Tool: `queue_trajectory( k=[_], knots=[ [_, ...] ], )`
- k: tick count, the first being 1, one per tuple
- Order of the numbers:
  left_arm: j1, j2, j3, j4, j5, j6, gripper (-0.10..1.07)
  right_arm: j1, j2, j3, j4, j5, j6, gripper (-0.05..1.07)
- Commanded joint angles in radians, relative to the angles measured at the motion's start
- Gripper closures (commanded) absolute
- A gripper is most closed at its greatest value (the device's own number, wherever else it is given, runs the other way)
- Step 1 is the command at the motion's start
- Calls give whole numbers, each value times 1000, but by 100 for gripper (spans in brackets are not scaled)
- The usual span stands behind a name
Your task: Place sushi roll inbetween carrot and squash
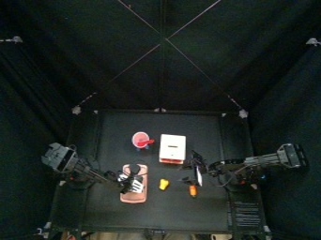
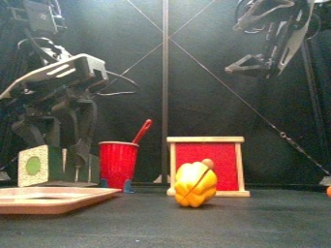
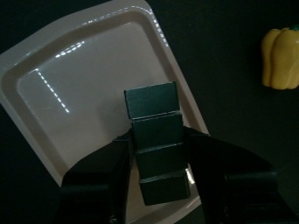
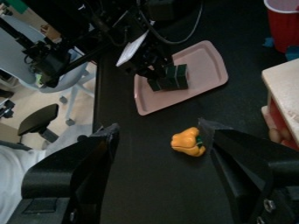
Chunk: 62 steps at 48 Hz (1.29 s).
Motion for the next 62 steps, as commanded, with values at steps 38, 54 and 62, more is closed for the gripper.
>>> queue_trajectory(
  k=[38, 54, 62],
  knots=[
    [78, 179, -425, 304, -109, -18, 31, -3, -135, 74, -2, -5, -2, 2],
    [92, 337, -603, 245, -78, -54, 31, -3, -195, 112, 8, -2, 2, 2],
    [91, 387, -661, 253, -23, -153, 32, -3, -225, 133, 8, -2, 2, 2]
  ],
)
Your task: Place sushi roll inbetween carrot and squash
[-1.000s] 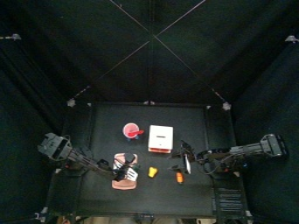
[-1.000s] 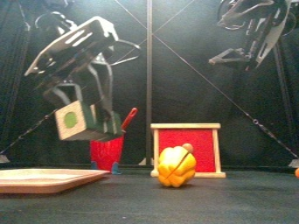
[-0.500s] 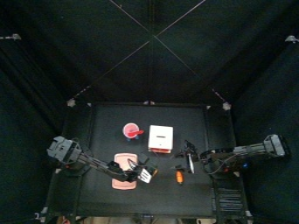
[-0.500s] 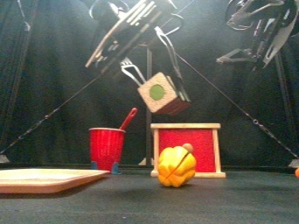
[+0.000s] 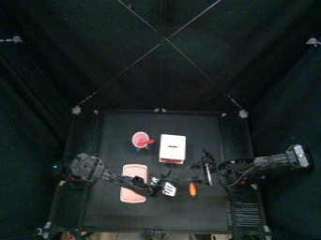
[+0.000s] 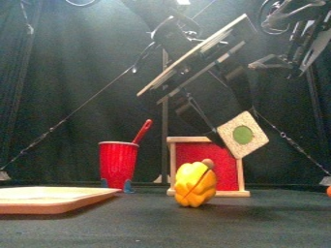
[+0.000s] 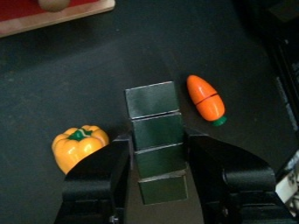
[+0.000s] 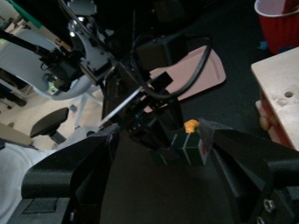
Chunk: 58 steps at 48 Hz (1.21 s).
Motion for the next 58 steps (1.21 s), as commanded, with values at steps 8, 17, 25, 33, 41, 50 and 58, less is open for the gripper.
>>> queue_trajectory(
  k=[8, 17, 25, 33, 41, 50, 58],
  knots=[
    [3, 31, -92, 55, 55, -89, 32, -2, -26, 3, -3, 0, -6, 2],
    [3, 48, -100, 64, 55, -120, 32, -3, -26, 3, -3, 0, -6, 2],
    [3, 54, -97, 98, 52, -124, 30, -3, -26, 5, -5, 0, -8, 2],
    [5, 58, -89, 94, 28, -126, 28, -3, -25, 5, -6, 0, -8, 2],
    [14, 66, -64, 40, -34, -127, 17, -3, -25, 6, -5, 3, -8, 2],
    [20, 71, -49, -21, -80, -129, 1, -3, -23, 8, -3, 3, -8, 2],
    [21, 63, -40, -26, -81, -126, -5, -5, -25, 9, -2, 3, -8, 2]
  ],
)
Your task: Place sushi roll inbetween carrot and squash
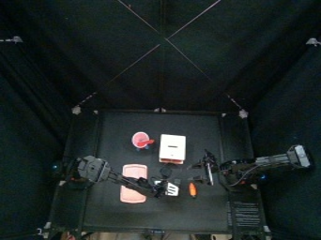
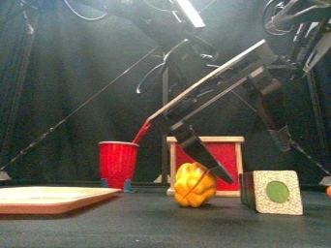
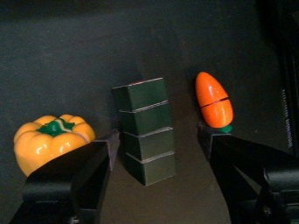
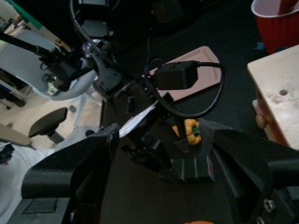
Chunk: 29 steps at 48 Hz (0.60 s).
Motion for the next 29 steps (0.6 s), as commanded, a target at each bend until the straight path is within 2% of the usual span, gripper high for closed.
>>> queue_trajectory(
  k=[1, 18, 29],
  knots=[
    [5, -23, -9, 2, 2, 0, -4, -2, 2, -9, 2, -5, -3, 2],
    [3, -20, -12, -66, -9, 0, -4, -2, 2, -8, 3, -2, -2, 1],
    [-2, -21, -17, -71, -9, 0, -4, 0, 2, -8, 3, -2, -2, 2]
  ],
)
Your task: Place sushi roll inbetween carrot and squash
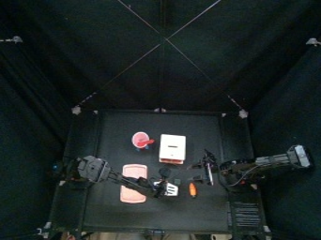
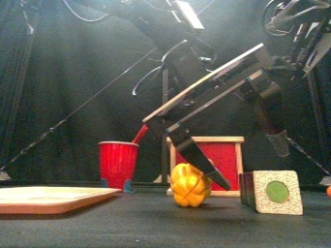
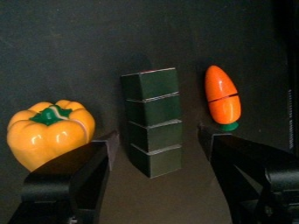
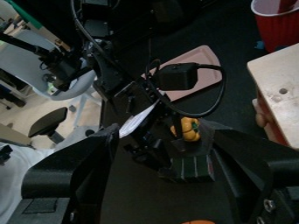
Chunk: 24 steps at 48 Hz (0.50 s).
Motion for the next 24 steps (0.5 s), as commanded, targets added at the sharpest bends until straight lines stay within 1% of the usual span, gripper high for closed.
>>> queue_trajectory(
  k=[1, 14, 24],
  knots=[
    [-2, -21, -23, 2, -2, 0, -4, -2, 2, -9, 2, -3, -2, 2],
    [-15, -8, -55, -5, -20, 2, -4, -2, 0, -9, 2, -3, -2, 1],
    [-17, -5, -58, -20, -29, 2, -4, -2, 0, -9, 3, -6, -2, 2]
  ],
)
